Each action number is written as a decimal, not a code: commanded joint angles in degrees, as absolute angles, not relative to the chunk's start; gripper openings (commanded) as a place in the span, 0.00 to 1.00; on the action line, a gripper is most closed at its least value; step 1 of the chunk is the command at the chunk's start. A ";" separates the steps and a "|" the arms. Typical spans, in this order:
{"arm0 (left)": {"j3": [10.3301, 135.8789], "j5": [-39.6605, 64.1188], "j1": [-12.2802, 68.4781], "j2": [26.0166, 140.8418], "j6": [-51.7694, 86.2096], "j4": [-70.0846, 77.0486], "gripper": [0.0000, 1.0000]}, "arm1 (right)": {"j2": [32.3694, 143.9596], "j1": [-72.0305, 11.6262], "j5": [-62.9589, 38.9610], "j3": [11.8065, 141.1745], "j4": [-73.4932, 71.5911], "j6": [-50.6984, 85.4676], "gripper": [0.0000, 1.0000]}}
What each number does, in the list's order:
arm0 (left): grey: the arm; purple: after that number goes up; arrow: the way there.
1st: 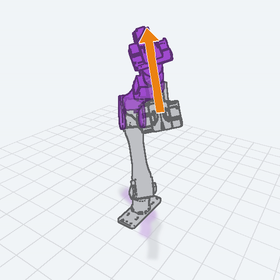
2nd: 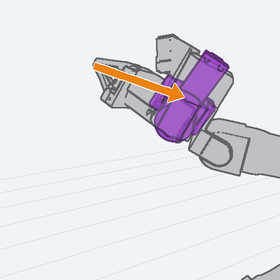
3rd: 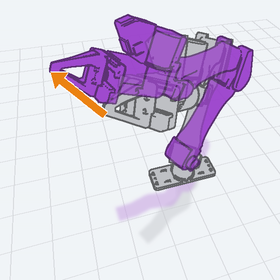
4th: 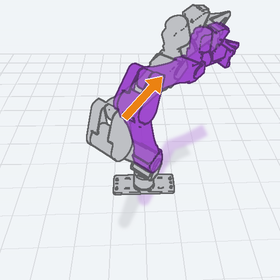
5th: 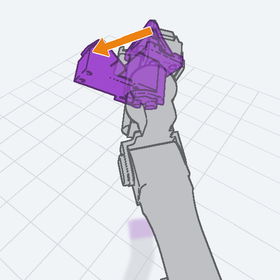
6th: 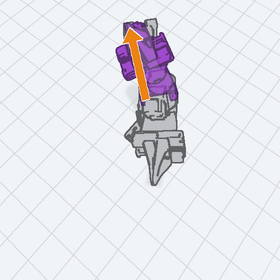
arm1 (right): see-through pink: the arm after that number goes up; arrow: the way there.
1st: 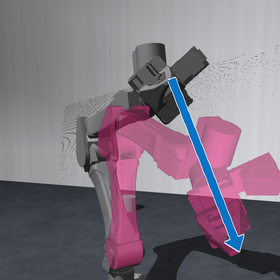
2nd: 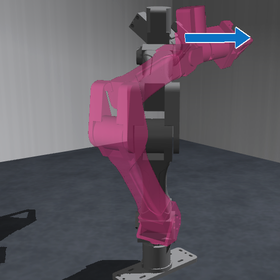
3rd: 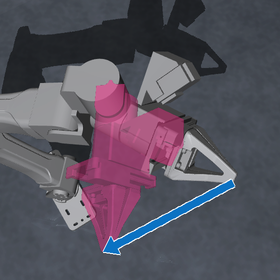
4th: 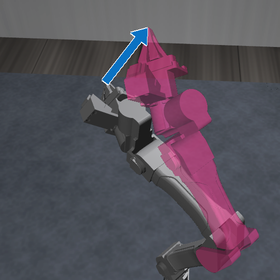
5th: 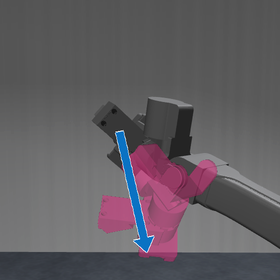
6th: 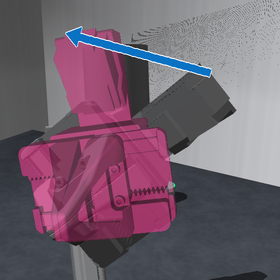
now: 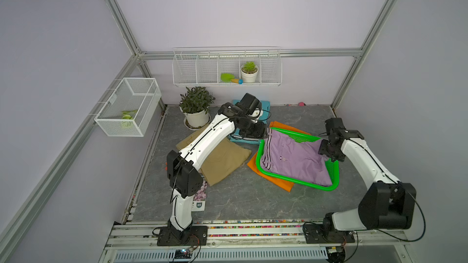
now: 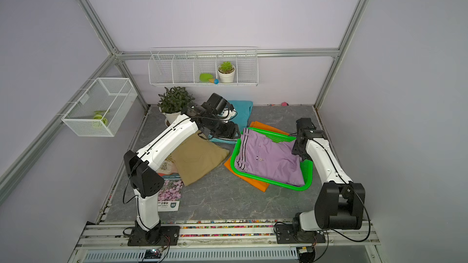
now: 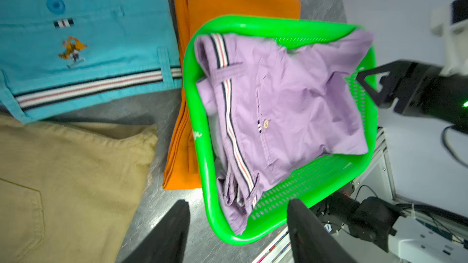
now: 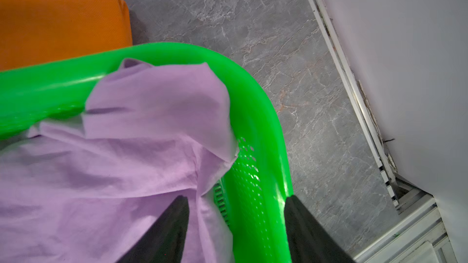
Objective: Put the folded long pants in the basket
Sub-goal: Place the long pant in the basket.
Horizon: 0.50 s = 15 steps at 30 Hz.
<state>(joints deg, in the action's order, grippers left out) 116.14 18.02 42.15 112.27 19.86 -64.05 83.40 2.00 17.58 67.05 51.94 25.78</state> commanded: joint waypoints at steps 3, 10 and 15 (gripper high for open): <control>105.72 19.92 42.10 108.85 21.51 -57.71 0.66 | 87.00 4.55 12.71 70.01 49.07 24.05 0.61; 96.32 24.02 42.71 105.30 22.59 -51.90 0.65 | 88.08 5.80 9.18 71.01 50.91 25.29 0.58; 95.34 23.34 42.71 105.65 22.54 -51.24 0.69 | 81.15 5.84 13.66 65.87 50.34 25.91 0.69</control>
<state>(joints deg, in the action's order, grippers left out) 95.55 22.76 42.50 106.48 22.22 -53.69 85.49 5.58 11.16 68.42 49.41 25.39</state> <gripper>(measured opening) 0.692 0.679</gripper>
